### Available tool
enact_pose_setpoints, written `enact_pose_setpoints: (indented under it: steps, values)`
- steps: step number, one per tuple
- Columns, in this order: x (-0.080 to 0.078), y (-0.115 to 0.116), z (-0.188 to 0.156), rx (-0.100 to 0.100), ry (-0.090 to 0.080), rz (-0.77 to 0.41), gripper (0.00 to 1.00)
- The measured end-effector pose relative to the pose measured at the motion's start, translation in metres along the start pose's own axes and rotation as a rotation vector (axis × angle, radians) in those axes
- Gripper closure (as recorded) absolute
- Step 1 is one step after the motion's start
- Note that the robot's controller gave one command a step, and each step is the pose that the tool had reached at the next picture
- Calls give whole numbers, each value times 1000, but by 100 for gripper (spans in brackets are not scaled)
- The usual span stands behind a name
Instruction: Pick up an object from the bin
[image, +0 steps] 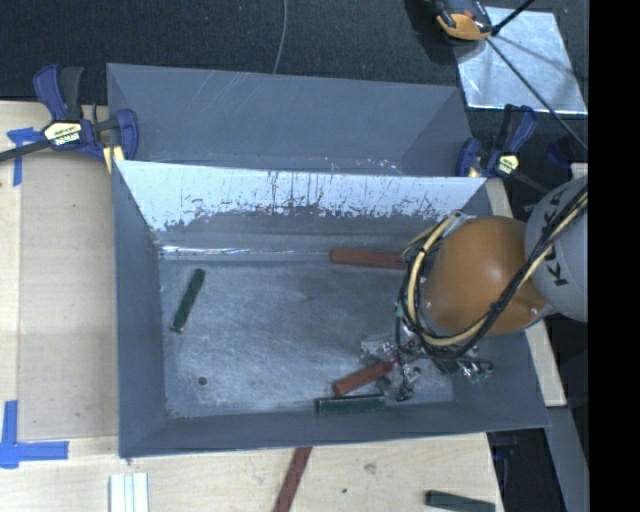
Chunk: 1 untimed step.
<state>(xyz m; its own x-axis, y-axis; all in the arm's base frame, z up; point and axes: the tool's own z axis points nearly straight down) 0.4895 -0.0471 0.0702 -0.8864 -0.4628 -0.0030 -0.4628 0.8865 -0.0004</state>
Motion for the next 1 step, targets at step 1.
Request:
enact_pose_setpoints:
  steps: [1]
  values:
    - [3, 2, -182, 4, -4, -36, 100]
